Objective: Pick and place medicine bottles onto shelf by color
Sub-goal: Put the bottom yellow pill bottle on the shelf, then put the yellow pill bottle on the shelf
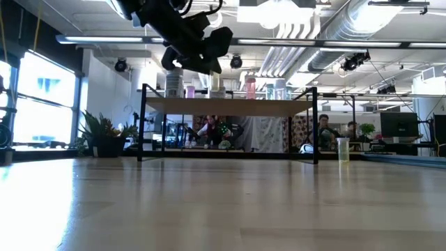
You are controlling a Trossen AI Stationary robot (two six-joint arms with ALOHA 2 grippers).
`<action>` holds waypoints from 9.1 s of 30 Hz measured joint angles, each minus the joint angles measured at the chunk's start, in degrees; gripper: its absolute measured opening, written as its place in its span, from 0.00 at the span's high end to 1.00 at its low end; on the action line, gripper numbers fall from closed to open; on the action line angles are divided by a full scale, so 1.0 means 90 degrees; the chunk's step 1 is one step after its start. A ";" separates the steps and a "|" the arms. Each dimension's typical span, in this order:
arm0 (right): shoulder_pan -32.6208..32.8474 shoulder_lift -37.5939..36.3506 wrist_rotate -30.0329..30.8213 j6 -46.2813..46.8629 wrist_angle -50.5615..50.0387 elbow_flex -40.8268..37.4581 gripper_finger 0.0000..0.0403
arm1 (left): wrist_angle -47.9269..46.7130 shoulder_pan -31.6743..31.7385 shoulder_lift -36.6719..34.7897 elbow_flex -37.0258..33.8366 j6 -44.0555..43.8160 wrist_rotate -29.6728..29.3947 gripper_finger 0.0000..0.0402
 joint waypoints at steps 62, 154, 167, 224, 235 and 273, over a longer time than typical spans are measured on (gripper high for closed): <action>0.0002 0.0005 -0.0145 0.0002 0.0114 0.0000 0.56 | -0.0112 0.0139 0.0226 0.0459 0.0613 -0.0342 0.55; -0.5242 -0.1714 -0.5555 0.3675 0.4705 -0.9381 0.56 | -0.1206 -0.0001 -0.3497 -0.1360 0.0840 0.3177 0.55; -0.4741 -0.1279 -0.5046 0.3724 0.4905 -0.9381 0.56 | -0.1210 -0.0001 -0.3494 -0.1360 0.0838 0.3179 0.55; -0.4425 -0.0937 -0.3219 0.2657 0.1623 -0.5206 0.73 | -0.1419 0.0001 -0.3492 -0.1358 0.0906 0.3177 0.55; -0.4622 -0.0874 -0.2715 0.1553 0.2410 -0.3413 0.73 | -0.1417 -0.0001 -0.3492 -0.1358 0.1075 0.3043 0.55; -0.3434 0.3156 -0.4652 -0.1400 0.1474 0.0092 0.73 | -0.2072 0.0001 -0.3489 -0.1355 0.0953 0.2336 0.55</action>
